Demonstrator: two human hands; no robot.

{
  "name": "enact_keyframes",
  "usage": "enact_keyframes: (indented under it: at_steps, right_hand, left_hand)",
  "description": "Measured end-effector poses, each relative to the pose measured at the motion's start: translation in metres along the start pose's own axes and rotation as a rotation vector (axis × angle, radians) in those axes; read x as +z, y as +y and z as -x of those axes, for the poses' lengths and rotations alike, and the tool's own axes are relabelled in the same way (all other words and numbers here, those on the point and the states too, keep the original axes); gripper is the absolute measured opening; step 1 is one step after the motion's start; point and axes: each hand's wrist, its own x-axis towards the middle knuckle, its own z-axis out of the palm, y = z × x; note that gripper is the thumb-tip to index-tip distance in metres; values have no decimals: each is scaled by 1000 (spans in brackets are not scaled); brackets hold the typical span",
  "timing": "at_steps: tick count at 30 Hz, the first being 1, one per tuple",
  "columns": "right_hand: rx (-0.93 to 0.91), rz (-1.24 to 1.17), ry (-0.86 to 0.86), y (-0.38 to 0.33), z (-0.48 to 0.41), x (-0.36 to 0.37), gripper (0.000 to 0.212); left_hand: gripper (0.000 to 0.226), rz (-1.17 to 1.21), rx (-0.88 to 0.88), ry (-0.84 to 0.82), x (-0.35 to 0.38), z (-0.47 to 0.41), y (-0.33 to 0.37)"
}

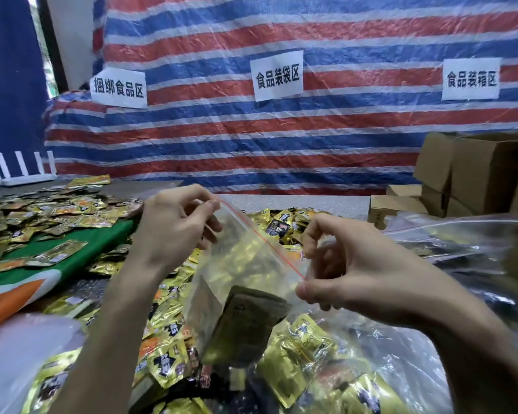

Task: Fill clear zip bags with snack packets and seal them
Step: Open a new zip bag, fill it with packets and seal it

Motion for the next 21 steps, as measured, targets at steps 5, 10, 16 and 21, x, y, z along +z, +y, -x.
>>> enact_keyframes:
  at_steps: [5, 10, 16, 21]
  right_hand:
    - [96, -45, 39, 11, -5, -16, 23]
    - [266, 43, 117, 43, -4, -38, 25]
    - [550, 74, -21, 74, 4, -64, 10]
    - [456, 210, 130, 66, -2, -57, 14]
  left_hand:
    - [18, -148, 50, -41, 79, -44, 19]
    - [25, -64, -10, -534, 163, -38, 26]
    - [57, -243, -311, -612, 152, 16, -61]
    - [59, -359, -336, -683, 188, 68, -88]
